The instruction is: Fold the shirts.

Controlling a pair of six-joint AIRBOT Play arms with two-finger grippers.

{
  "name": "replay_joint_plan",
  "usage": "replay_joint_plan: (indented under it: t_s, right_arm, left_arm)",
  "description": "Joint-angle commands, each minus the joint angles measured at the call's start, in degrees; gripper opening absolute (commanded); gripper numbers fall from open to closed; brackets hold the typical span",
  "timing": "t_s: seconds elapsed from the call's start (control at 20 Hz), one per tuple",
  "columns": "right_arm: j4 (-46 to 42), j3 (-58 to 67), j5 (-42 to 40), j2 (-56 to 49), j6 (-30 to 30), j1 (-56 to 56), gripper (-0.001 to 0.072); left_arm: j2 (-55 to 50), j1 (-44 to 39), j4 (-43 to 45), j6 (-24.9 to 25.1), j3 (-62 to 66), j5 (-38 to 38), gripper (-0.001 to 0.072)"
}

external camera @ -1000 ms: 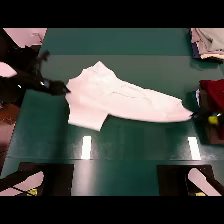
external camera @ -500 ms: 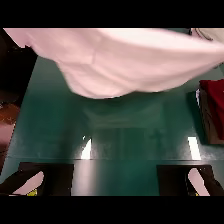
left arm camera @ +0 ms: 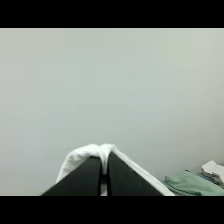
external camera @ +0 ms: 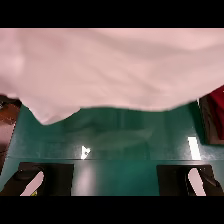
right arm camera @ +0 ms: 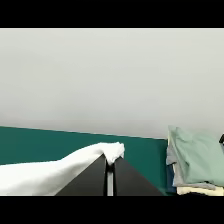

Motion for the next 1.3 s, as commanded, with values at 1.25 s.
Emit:
replay_joint_plan:
  t_s: [1.25]
  right_arm:
    - [-19.0, -17.7, -22.4, -48.1, 10.2, 19.8, 0.0015]
  left_arm:
    - [-53.4, 0.0, -8.6, 11.0, -25.3, 4.9, 0.0027]
